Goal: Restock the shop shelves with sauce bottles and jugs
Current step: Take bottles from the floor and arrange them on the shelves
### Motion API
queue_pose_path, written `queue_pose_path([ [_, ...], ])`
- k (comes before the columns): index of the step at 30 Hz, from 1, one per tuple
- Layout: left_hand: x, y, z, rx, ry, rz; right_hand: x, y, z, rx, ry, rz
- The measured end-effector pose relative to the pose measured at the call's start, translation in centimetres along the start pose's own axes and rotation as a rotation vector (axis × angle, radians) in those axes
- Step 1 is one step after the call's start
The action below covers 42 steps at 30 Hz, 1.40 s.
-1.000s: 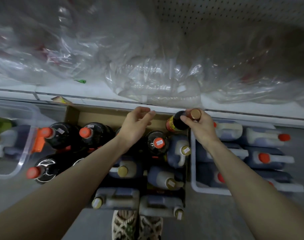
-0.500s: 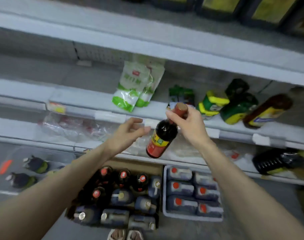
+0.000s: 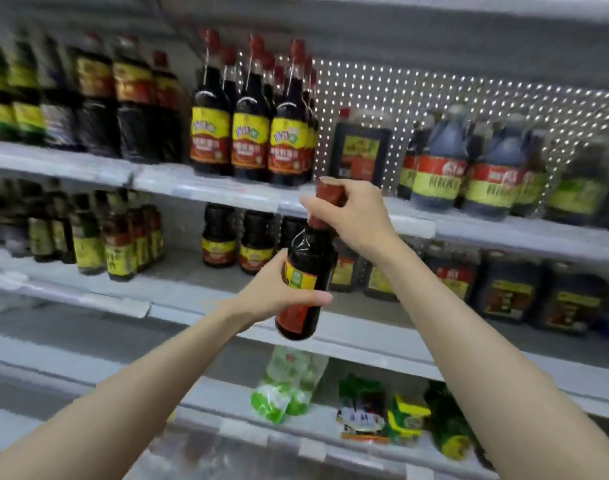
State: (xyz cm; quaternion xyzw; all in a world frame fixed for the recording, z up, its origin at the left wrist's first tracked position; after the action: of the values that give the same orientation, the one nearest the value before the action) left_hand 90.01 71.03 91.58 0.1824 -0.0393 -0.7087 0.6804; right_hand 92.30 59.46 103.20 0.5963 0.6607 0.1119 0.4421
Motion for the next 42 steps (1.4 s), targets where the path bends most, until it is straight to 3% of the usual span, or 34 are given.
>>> queue_pose_path([
  [8,-6.7,1.2,8.0,0.210,0.112,0.093,0.5,5.8,-9.4,-0.165,0.048,-0.022],
  [17,-17.6,4.4,8.5,0.286,0.104,0.150,9.6,9.9,-10.4,-0.115,0.165,-0.238],
  [22,-24.6,7.0,7.8,0.353,0.123,0.109,15.3,13.5,-11.8,-0.060,0.199,-0.204],
  [33,-35.2,13.3,6.6,0.346,0.132,-0.064,23.4,21.5,-13.3,-0.117,0.072,0.026],
  [42,-41.3,16.6,3.8,0.332,0.065,0.101,27.1,27.4,-12.6,-0.130,0.016,0.106],
])
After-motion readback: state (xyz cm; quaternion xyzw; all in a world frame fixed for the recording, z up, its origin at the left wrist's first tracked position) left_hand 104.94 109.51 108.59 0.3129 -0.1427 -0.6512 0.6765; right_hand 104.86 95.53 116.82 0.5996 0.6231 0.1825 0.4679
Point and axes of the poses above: each hand's wrist, its own y-axis towards the middle knuckle, its own x-axis out of the palm, z = x × y, the point moved 6 cm from there along y, towards the middle knuckle, and after that the axes turned 3 degrees about z, right-handed, at the moved point
